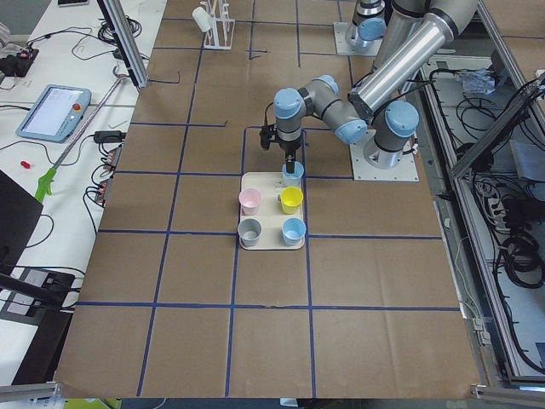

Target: Transfer IKEA cup to right arm and place on rack

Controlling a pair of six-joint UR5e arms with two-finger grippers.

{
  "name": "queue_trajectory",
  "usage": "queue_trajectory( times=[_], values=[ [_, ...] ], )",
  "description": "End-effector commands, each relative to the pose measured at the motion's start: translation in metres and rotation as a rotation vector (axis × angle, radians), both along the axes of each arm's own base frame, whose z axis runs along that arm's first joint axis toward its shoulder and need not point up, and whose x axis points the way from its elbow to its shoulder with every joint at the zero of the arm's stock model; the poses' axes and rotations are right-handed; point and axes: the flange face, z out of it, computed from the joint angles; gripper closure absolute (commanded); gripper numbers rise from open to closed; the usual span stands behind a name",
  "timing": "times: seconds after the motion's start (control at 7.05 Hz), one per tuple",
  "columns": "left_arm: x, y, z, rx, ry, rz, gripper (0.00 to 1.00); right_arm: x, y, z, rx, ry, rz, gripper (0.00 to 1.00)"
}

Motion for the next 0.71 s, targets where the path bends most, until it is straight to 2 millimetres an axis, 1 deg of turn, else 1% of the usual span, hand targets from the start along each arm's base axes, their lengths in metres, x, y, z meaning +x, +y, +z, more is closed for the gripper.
queue_trajectory(
  times=[0.0, 0.14, 0.28, 0.43, 0.57],
  values=[
    [0.004, 0.000, 0.000, 0.008, -0.034, -0.002, 0.11, 0.008, 0.012, -0.002, 0.018, -0.067, 0.002, 0.00],
    [0.005, -0.001, 0.001, 0.008, -0.037, -0.002, 0.33, 0.008, 0.012, -0.006, 0.026, -0.068, 0.001, 0.00],
    [0.005, 0.000, 0.001, 0.009, -0.037, -0.005, 0.65, 0.008, 0.012, -0.006, 0.026, -0.068, 0.001, 0.00],
    [0.005, 0.000, 0.001, 0.010, -0.039, -0.005, 0.85, 0.011, 0.020, -0.017, 0.057, -0.109, -0.003, 0.00],
    [0.005, 0.000, 0.000, 0.012, -0.037, -0.007, 0.96, 0.021, 0.025, -0.026, 0.110, -0.283, -0.030, 0.00]
  ],
)
